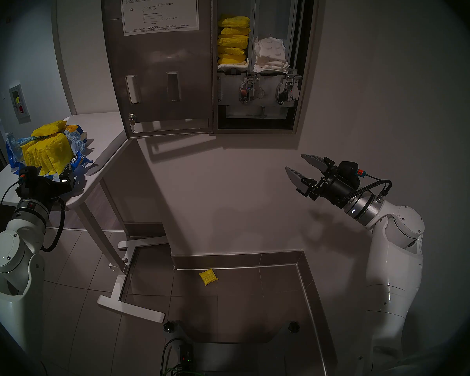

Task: Open the dispenser door, put the pads inside, close the door

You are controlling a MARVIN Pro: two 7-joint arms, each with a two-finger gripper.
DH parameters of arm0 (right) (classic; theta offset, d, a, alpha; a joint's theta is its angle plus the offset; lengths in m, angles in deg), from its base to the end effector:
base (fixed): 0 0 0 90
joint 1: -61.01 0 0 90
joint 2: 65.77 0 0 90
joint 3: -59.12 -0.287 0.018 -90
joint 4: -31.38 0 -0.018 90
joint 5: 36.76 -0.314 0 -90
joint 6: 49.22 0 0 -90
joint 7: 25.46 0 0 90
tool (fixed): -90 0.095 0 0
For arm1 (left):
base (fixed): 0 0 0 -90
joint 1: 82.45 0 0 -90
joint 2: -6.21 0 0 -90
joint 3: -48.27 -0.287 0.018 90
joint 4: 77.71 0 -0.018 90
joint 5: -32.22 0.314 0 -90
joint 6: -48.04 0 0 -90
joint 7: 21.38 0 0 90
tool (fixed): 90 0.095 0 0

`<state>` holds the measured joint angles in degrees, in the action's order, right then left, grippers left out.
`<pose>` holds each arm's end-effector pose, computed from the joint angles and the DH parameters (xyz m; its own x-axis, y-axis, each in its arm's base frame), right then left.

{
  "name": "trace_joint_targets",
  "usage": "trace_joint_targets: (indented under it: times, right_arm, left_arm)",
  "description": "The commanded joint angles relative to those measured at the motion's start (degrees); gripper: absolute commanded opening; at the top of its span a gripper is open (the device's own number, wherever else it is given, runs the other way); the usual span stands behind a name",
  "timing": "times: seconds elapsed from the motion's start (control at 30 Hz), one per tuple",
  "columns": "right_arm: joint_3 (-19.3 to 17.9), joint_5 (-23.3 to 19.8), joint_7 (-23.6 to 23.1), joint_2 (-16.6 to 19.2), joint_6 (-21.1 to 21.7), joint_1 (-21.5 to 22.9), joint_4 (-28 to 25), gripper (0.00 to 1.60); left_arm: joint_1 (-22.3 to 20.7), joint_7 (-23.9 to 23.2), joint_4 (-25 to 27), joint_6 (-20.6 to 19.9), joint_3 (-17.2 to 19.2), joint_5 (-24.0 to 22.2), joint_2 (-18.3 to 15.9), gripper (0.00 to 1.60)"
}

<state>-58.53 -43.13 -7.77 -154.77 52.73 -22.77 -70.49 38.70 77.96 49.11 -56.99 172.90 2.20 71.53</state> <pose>0.3799 -0.0888 -0.1886 -0.1556 -0.0800 0.9846 0.7179 -0.6938 0.0571 0.2669 0.2261 -0.1454 -0.0042 -0.1347 0.9909 0.3635 -0.9233 -0.1240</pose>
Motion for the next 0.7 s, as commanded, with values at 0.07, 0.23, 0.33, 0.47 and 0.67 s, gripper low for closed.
trace_joint_targets:
  times: [0.07, 0.23, 0.33, 0.47, 0.67]
  right_arm:
    - [0.14, -0.54, -0.08, 0.1, 0.09, 1.42, -1.49, 1.6]
    - [0.14, -0.54, -0.08, 0.1, 0.09, 1.42, -1.49, 1.6]
    - [0.14, -0.54, -0.08, 0.1, 0.09, 1.42, -1.49, 1.6]
    - [0.14, -0.54, -0.08, 0.1, 0.1, 1.42, -1.49, 1.6]
    - [0.14, -0.54, -0.08, 0.1, 0.1, 1.42, -1.49, 1.6]
  left_arm:
    - [-2.21, 0.39, 0.63, 1.42, -0.28, 0.56, -0.65, 1.6]
    - [-3.14, 0.74, -0.06, 1.4, -0.99, 1.01, -0.77, 1.6]
    - [-3.62, 0.95, -0.49, 1.49, -1.34, 1.12, -0.84, 1.6]
    - [-4.26, 1.23, -1.18, 1.7, -1.85, 1.25, -1.05, 1.6]
    - [-5.11, 1.49, -2.23, 1.87, -2.42, 1.39, -1.46, 1.6]
